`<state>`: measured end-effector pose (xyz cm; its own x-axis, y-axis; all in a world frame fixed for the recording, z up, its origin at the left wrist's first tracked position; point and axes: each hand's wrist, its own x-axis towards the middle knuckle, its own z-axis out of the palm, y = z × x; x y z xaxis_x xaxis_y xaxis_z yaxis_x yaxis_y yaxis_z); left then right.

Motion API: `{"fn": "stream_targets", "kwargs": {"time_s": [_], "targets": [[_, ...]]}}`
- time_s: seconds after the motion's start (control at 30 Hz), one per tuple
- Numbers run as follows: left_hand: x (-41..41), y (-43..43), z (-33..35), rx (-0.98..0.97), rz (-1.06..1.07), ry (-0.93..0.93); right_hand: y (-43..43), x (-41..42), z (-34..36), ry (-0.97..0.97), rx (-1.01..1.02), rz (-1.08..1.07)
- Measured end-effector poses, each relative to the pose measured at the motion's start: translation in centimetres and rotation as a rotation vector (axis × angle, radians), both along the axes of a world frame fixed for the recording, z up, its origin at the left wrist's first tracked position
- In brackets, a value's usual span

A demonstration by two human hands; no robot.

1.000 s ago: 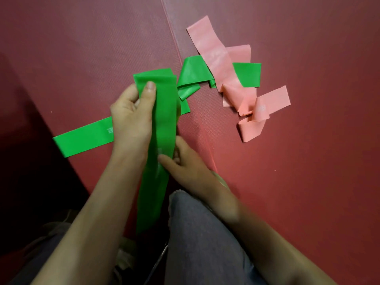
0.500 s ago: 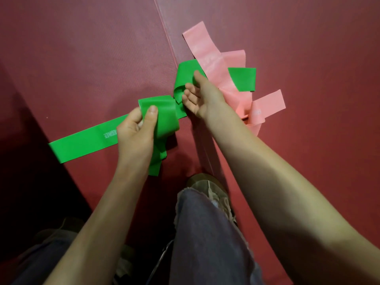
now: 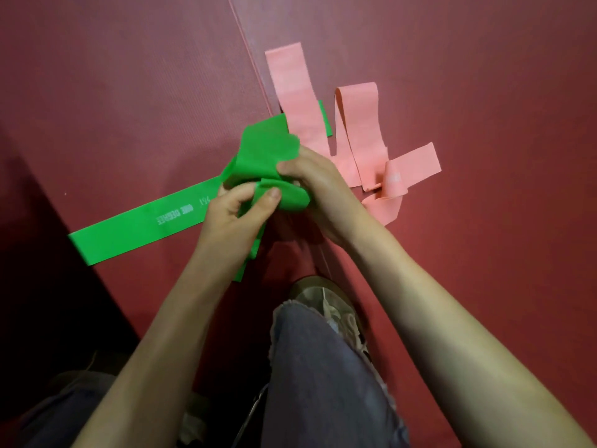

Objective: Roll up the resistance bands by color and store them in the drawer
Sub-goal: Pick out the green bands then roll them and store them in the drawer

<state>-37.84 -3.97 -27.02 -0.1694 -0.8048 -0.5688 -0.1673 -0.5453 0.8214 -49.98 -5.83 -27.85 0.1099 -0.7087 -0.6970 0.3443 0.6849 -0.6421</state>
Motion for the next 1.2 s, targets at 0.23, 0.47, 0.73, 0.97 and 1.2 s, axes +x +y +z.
{"fn": "stream_targets", "kwargs": {"time_s": [0.23, 0.47, 0.73, 0.97, 1.2], "targets": [[-0.5, 0.8, 1.4, -0.002, -0.166, 0.033, -1.2, -1.8, -2.2, -0.307, 0.314, -0.279], [0.2, 0.7, 1.7, 0.096, -0.135, 0.117, -4.7, -3.1, -3.0, -0.386, 0.281, -0.542], [2.0, 1.6, 1.0, 0.200, 0.246, 0.107, -3.2, -4.6, -2.7, -0.096, 0.045, -0.318], [1.5, 1.0, 0.8, 0.123, 0.478, -0.069, 0.6, -4.2, 0.1, -0.250, 0.025, -0.128], [-0.7, 0.2, 0.8, 0.013, 0.454, -0.085, 3.1, -1.8, 2.0, -0.108, 0.104, -0.008]]}}
